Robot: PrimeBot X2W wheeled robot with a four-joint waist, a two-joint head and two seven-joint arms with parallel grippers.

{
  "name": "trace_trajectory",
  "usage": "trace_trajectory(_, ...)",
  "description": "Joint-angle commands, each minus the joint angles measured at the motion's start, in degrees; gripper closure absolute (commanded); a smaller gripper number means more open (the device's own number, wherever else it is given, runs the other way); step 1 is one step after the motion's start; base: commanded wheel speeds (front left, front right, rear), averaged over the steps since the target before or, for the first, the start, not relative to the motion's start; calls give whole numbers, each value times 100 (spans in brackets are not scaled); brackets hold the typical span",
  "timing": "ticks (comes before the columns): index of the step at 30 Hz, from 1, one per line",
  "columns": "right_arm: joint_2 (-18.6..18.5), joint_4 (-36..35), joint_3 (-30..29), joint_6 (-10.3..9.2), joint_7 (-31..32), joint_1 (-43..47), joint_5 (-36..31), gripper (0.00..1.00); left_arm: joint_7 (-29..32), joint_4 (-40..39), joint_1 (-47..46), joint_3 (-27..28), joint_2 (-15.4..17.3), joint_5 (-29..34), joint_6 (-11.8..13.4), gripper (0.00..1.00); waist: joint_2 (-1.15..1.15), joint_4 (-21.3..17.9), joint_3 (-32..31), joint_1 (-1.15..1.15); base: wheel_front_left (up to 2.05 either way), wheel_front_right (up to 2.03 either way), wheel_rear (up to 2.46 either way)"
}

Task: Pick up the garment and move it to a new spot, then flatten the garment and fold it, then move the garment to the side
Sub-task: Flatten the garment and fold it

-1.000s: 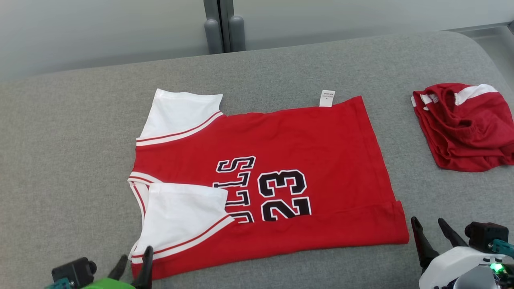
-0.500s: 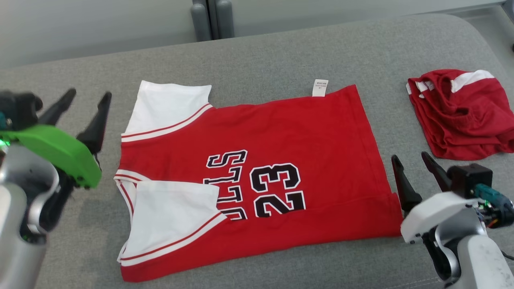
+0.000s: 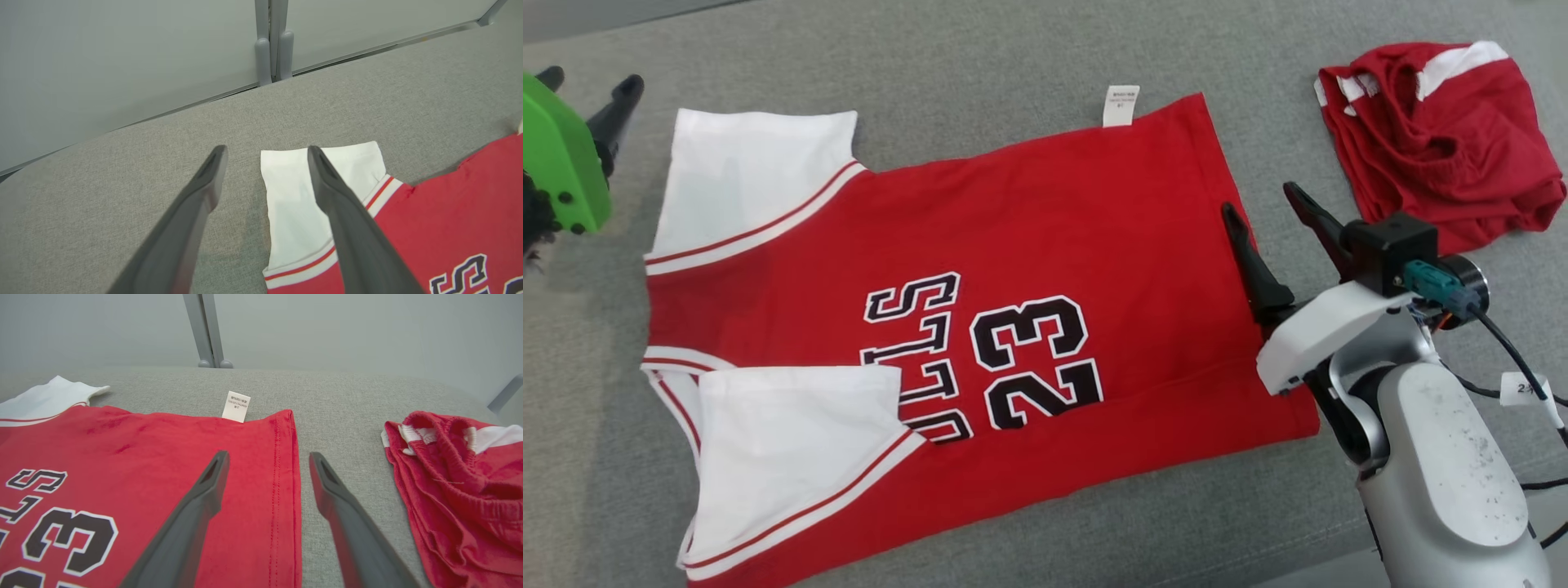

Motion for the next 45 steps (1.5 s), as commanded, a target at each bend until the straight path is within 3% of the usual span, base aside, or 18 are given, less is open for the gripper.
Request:
trace_trajectory(1, -18, 41, 53, -10, -55, -143, 41, 0, 35, 109, -158, 5, 84, -27, -19, 0, 0, -477, 549, 0, 0, 0, 0)
trace_trajectory(8, -18, 271, 231, -10, -263, -487, 167, 0, 151, 759, -408, 9, 188, -96, -41, 0, 0, -715, 931, 0, 0, 0, 0)
trace_trajectory(18, -17, 497, 231, -10, -419, -631, 251, 0, 400, 988, -412, -76, 228, -336, -66, 0, 0, -774, 1013, 0, 0, 0, 0)
trace_trajectory(19, -18, 512, 222, -10, -420, -636, 251, 0, 433, 965, -407, -91, 227, -361, -70, 9, 0, -767, 1008, 0, 0, 0, 0)
trace_trajectory(21, -17, 553, 203, -10, -425, -656, 248, 0, 469, 907, -411, -119, 246, -403, -76, 52, 0, -749, 986, 0, 0, 0, 0)
trace_trajectory(22, -17, 574, 189, -10, -423, -682, 243, 0, 470, 876, -401, -129, 255, -408, -78, 65, 0, -738, 972, 0, 0, 0, 0)
trace_trajectory(24, -17, 605, 178, -10, -412, -736, 229, 0, 400, 817, -379, -151, 264, -423, -72, 100, 0, -716, 950, 0, 0, 0, 0)
trace_trajectory(37, -253, 1308, 193, -10, -40, -1695, -169, 0, -809, 509, -285, -123, -102, -461, -83, 100, 0, -204, 737, 0, 0, 0, 0)
trace_trajectory(45, -610, 2303, 473, -10, 459, -2650, -131, 0, -1325, 127, -186, -459, -236, -606, -90, 100, 0, 264, 769, 0, 0, 0, 0)
